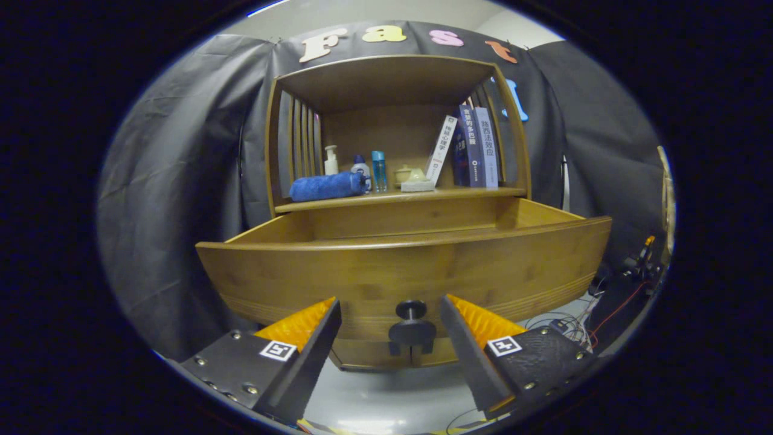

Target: Pull open the drawer, take out the items inside it, and place them on the countertop above the cabinet.

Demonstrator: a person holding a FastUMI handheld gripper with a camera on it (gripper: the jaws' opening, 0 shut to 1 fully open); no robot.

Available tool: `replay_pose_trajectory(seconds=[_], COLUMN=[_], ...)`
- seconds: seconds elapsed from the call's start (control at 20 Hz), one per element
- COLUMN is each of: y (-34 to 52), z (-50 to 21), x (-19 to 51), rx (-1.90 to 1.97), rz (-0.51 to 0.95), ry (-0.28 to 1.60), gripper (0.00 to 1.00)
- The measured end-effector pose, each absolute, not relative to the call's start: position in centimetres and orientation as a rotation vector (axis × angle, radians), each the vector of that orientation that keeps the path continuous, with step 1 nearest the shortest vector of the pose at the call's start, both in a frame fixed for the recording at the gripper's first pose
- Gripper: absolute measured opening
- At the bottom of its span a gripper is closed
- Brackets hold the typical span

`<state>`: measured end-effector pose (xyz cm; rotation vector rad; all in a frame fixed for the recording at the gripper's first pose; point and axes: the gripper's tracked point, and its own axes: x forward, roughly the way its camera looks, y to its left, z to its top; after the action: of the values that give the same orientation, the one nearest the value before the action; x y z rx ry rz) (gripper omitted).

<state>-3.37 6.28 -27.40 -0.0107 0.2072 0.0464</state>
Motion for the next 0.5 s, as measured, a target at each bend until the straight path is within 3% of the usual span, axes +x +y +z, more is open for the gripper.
replay_pose_trajectory(seconds=[0.5], y=[5.2], z=[-27.2], x=[1.1], rx=[-0.060], rz=[0.024], ry=[0.191], gripper=[0.98])
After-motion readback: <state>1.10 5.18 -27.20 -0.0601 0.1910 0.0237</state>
